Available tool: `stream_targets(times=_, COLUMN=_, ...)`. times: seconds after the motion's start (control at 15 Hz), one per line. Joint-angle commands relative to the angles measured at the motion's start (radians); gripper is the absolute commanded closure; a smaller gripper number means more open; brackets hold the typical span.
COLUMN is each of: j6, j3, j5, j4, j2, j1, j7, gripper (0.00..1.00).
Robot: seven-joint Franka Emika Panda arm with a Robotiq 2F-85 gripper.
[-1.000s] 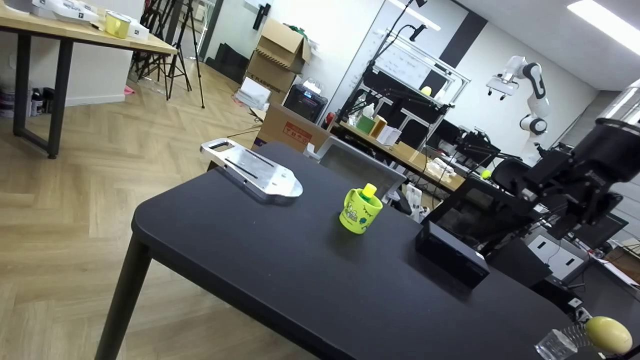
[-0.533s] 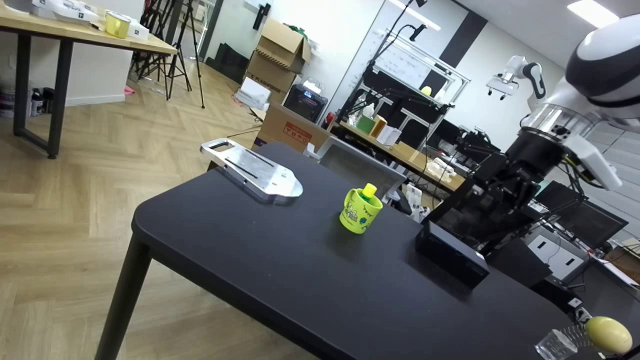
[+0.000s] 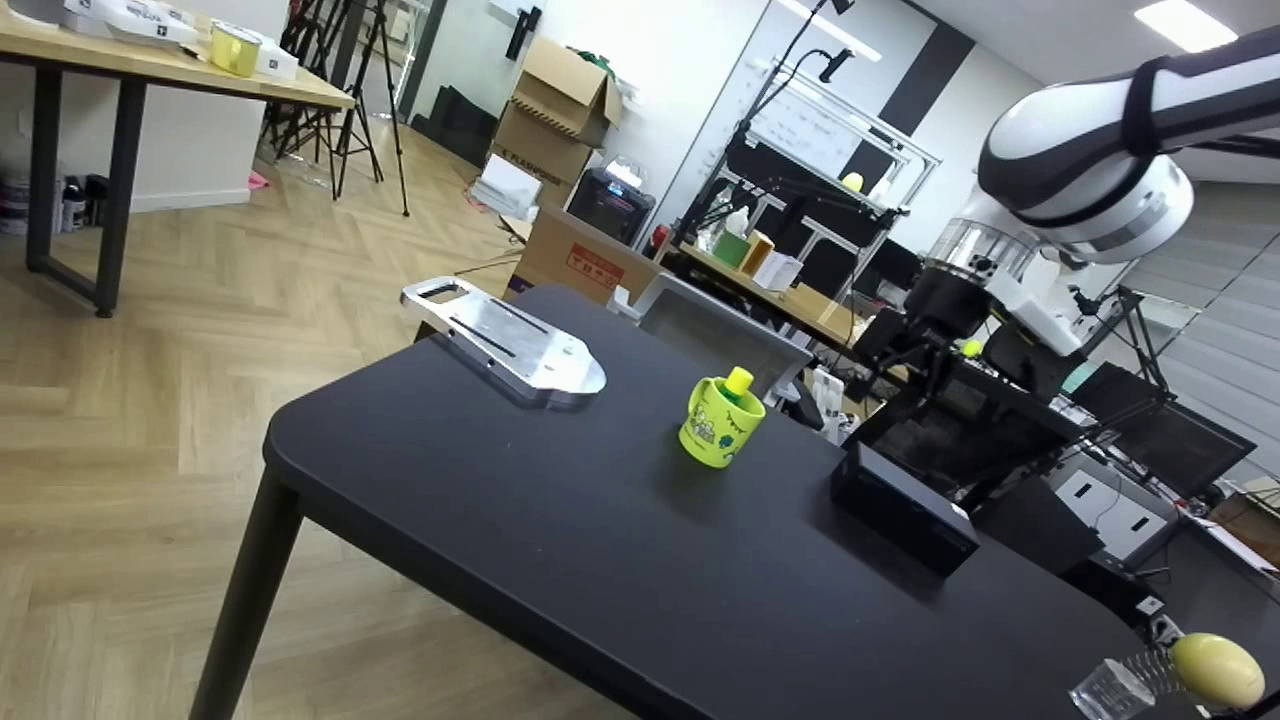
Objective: Take the yellow and green glue stick out of the yellow mug and place it on the black box
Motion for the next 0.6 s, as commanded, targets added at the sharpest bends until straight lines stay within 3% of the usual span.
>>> stream_targets(times=0.0, j6=-0.103, j3=-0.01, j5=-0.025, j4=0.243, j2=0.164, j1=0.045, j7=0.055, gripper=0.0)
stream_targets(times=0.27, j6=-0.199, j3=-0.011, j5=-0.001, j4=0.431, j2=0.282, j1=0.077, j7=0.105, gripper=0.0)
stream_targets(times=0.33, j6=-0.12, j3=-0.002, j5=-0.008, j4=0.291, j2=0.21, j1=0.058, j7=0.055, gripper=0.0)
stream_targets(times=0.53, j6=-0.157, j3=-0.003, j5=-0.007, j4=0.368, j2=0.257, j1=0.069, j7=0.074, gripper=0.0)
